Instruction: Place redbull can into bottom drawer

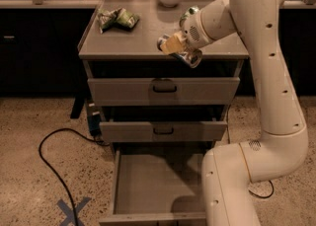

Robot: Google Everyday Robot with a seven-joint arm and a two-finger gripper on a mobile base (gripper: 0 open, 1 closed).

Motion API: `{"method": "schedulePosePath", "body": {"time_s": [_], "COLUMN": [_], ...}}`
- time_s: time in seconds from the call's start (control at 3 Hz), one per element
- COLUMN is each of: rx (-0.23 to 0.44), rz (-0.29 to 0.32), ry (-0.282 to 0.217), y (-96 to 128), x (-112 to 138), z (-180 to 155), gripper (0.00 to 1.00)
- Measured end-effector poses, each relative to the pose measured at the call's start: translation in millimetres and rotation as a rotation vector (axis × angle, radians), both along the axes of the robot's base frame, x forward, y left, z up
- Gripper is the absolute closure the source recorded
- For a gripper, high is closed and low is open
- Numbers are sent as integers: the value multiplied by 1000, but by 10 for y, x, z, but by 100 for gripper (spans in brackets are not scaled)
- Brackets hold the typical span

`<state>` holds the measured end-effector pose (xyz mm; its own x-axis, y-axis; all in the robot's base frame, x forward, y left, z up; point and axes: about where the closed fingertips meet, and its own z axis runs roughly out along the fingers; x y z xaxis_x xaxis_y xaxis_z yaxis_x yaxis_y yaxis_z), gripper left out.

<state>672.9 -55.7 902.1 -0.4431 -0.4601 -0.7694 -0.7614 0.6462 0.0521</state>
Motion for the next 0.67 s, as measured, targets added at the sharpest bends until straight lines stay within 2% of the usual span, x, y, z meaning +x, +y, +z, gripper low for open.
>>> {"method": "schedulePosePath", "body": {"time_s": [0.33, 0.67], "rx": [7, 31], "rz": [11, 26], "ry": [-130, -172], "y": [40, 148], "x": [-375, -401], "z": [307, 402], "gripper": [100, 100]}}
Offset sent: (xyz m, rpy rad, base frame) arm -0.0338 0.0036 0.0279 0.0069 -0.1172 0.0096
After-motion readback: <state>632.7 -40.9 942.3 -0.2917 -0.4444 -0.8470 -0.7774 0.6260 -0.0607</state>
